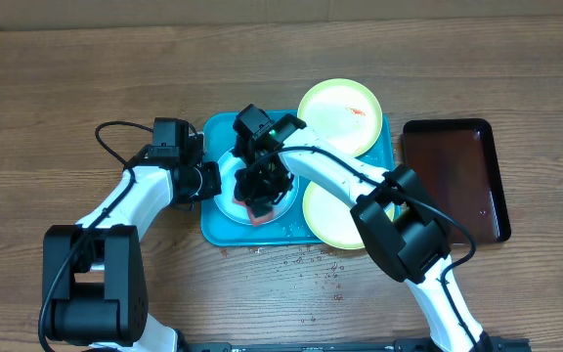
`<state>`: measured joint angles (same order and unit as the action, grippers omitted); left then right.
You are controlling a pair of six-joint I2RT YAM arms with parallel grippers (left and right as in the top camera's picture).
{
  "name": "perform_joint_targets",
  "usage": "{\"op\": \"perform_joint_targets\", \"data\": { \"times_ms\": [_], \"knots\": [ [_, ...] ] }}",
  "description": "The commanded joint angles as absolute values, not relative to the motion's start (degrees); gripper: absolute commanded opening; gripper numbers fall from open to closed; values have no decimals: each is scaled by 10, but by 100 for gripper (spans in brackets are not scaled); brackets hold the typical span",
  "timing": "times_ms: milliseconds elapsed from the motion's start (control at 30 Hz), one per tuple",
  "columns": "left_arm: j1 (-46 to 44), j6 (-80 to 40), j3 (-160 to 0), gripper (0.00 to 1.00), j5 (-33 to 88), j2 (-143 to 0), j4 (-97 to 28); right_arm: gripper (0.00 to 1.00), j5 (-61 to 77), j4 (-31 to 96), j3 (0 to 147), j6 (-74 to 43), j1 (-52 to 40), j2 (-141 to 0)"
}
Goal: Clean dirty plates on tray and stack at the side
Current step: 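Scrub the white plate with the sponge while left gripper holds it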
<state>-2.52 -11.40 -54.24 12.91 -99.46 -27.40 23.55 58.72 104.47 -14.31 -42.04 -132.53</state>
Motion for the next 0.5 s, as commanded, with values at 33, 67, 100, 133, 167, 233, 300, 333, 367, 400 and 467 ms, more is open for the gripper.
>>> {"op": "perform_joint_targets", "data": {
  "times_ms": [33,67,100,133,167,233,300,333,367,400,467],
  "knots": [
    [-26,-103,-537,4,136,-1000,-269,4,71,628,1070,-157,-402,-1334],
    [-26,-103,-537,4,136,-1000,-269,4,27,628,1070,-170,-400,-1334],
    [-26,-103,-537,4,136,-1000,-269,4,-6,625,1070,-179,-399,-1334],
    [-26,-103,-537,4,136,-1000,-269,4,-41,618,1070,-185,-398,-1334],
    [-26,-103,-537,4,136,-1000,-269,4,-65,609,1070,-188,-398,-1334],
    [-26,-103,-537,4,135,-1000,-269,4,-104,584,1070,-196,-398,-1334],
    [-26,-103,-537,4,135,-1000,-269,4,-116,552,1070,-196,-400,-1334],
    [-26,-103,-537,4,136,-1000,-269,4,-116,531,1070,-196,-400,-1334],
    [-26,-102,-537,4,135,-1000,-269,4,-115,512,1070,-200,-401,-1334],
    [-26,-102,-537,4,135,-1000,-269,4,-113,496,1070,-202,-402,-1334],
    [-26,-102,-537,4,135,-1000,-269,4,-79,460,1070,-202,-402,-1334]
  ]
}}
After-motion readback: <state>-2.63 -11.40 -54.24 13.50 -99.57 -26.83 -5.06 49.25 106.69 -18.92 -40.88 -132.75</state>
